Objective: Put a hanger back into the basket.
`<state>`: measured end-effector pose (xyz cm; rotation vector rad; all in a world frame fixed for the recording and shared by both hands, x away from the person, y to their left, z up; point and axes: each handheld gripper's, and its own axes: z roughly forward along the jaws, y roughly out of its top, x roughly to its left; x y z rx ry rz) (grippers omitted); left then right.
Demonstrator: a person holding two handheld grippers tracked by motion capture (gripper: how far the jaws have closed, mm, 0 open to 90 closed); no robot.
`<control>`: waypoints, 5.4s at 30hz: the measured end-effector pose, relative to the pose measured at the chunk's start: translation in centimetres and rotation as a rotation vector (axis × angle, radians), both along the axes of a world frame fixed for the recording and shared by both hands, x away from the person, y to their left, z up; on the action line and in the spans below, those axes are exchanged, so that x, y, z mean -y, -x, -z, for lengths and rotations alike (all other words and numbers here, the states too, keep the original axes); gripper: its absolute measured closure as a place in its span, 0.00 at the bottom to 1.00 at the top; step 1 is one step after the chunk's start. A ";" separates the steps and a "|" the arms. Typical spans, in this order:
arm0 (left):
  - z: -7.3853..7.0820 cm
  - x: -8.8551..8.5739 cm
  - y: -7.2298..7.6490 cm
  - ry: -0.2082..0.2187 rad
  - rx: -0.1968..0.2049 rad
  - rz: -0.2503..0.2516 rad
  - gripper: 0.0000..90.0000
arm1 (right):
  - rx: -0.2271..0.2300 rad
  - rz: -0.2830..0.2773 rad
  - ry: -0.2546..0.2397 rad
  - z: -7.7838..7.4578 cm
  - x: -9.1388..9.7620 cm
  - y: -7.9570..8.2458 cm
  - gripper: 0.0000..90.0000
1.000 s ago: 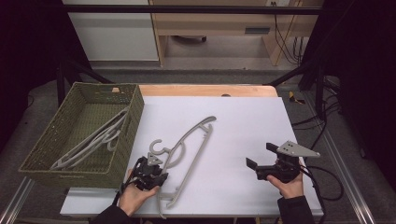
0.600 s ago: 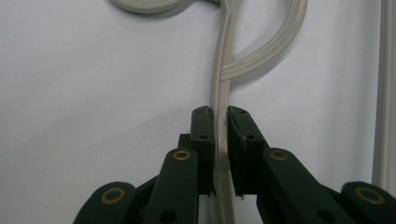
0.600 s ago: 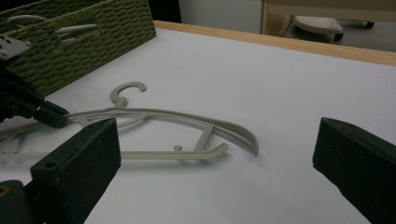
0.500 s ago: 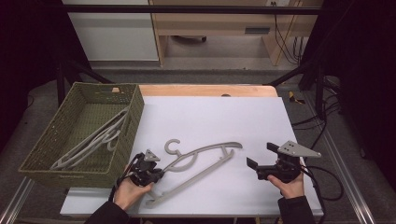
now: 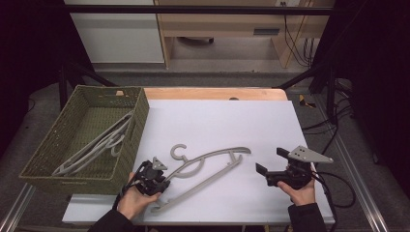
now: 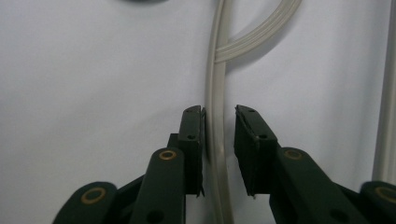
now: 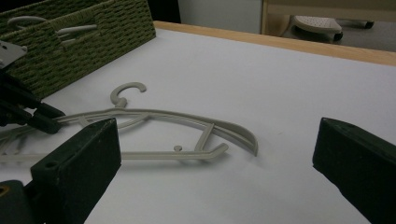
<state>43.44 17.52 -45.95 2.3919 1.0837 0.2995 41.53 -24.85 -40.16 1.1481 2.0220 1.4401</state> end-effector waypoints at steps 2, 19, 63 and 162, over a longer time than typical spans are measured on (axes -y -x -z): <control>0.0 -0.1 0.0 -0.007 0.012 -0.006 0.90 | 0.000 0.000 -0.001 0.0 0.0 0.0 0.01; -1.0 -0.7 0.5 0.030 0.067 -0.004 0.91 | 0.000 -0.001 0.002 0.0 0.3 0.0 0.01; -13.0 -6.2 2.3 0.085 0.364 -0.051 0.91 | 0.011 0.051 -0.012 -0.3 1.1 0.1 0.00; -8.9 -27.7 -5.3 -0.315 0.363 -0.411 0.91 | -0.014 0.033 0.028 0.4 0.7 -0.5 0.00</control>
